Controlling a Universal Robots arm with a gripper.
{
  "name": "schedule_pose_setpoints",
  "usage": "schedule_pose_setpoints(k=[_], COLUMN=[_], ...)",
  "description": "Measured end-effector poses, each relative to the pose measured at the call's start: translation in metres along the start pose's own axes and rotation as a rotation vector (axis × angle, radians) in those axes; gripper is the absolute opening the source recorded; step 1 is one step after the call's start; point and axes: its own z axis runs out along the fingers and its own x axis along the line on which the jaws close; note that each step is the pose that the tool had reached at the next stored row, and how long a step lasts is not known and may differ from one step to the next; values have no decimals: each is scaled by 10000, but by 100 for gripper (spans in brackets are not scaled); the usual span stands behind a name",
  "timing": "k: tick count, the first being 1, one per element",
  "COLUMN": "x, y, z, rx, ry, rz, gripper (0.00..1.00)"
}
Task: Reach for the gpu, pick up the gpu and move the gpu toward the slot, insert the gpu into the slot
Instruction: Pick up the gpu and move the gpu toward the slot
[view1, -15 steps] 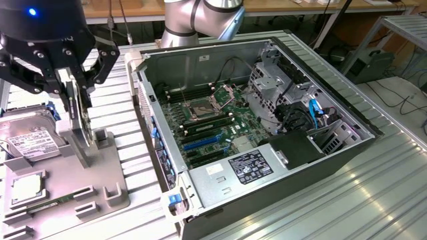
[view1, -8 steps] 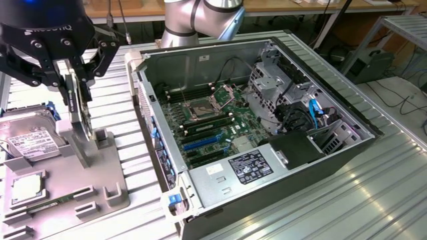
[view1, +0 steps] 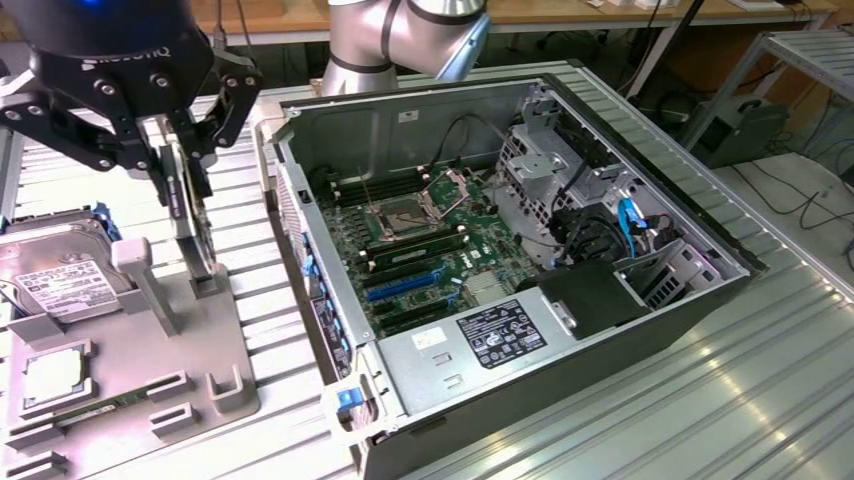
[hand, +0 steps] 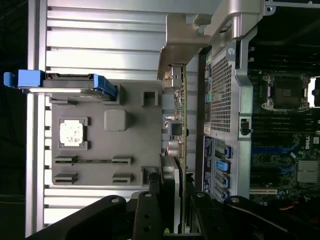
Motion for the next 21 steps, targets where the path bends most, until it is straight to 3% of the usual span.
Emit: schedule_pose_setpoints(k=[17,21], x=[-526,-604], y=[-17,-19], z=[28,31], rx=[-2,-1], ry=[-3,-3], rz=[32,33], gripper=[28,28])
